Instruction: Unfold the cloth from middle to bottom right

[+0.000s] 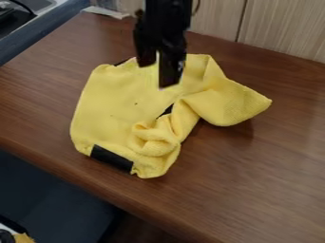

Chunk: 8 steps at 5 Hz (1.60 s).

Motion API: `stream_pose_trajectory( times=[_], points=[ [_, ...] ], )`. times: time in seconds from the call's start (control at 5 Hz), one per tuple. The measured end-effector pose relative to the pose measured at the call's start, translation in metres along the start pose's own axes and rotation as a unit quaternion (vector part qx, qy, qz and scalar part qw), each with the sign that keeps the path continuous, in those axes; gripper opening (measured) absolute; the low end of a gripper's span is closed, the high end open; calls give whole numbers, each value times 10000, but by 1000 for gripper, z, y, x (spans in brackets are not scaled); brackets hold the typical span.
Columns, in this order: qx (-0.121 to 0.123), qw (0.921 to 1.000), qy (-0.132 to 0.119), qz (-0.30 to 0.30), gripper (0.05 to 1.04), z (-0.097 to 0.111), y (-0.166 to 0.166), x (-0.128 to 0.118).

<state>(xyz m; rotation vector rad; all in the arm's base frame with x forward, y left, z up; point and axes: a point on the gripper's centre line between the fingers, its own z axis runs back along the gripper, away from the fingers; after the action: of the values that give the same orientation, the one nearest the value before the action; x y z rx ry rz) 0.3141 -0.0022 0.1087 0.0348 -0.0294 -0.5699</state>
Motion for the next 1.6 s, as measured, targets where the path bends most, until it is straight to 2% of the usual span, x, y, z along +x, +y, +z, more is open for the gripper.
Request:
stream_pose_trajectory(
  times=[0.2,0.4,0.8,1.0,1.4,1.6],
  points=[
    [7,10000,-33,-16,1001,-6,-7,-3],
    [147,9997,9,-211,1001,-7,-15,2],
    [95,9988,167,-443,1001,-22,-28,8],
    [81,9984,233,-511,966,-27,-32,8],
    [109,9984,248,-497,382,-30,-37,8],
    [167,9983,291,-484,175,-28,-35,5]
  ],
)
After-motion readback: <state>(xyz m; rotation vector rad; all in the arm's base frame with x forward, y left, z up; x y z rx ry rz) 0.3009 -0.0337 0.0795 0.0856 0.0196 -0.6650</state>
